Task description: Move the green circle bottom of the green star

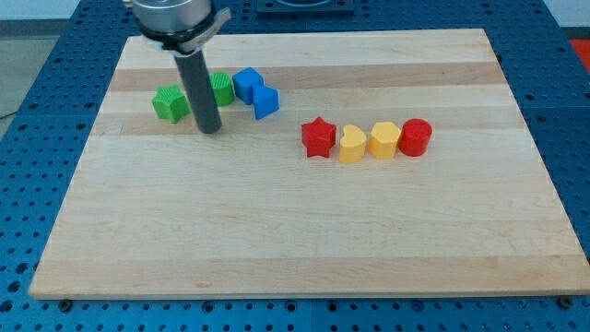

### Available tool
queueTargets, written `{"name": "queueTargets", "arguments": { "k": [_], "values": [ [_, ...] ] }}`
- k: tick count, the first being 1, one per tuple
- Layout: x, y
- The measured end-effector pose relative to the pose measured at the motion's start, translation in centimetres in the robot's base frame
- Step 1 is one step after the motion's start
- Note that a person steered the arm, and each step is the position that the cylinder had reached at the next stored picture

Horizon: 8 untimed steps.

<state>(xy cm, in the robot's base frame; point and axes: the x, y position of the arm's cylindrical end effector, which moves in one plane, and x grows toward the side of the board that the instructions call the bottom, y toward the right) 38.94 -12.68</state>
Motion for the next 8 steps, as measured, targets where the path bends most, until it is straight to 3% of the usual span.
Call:
{"name": "queueTargets", "arguments": {
  "k": [2,4,8],
  "values": [
    [-5.1,4.5],
    [-10.4,1.9],
    [-6.8,2.1]
  ]
}}
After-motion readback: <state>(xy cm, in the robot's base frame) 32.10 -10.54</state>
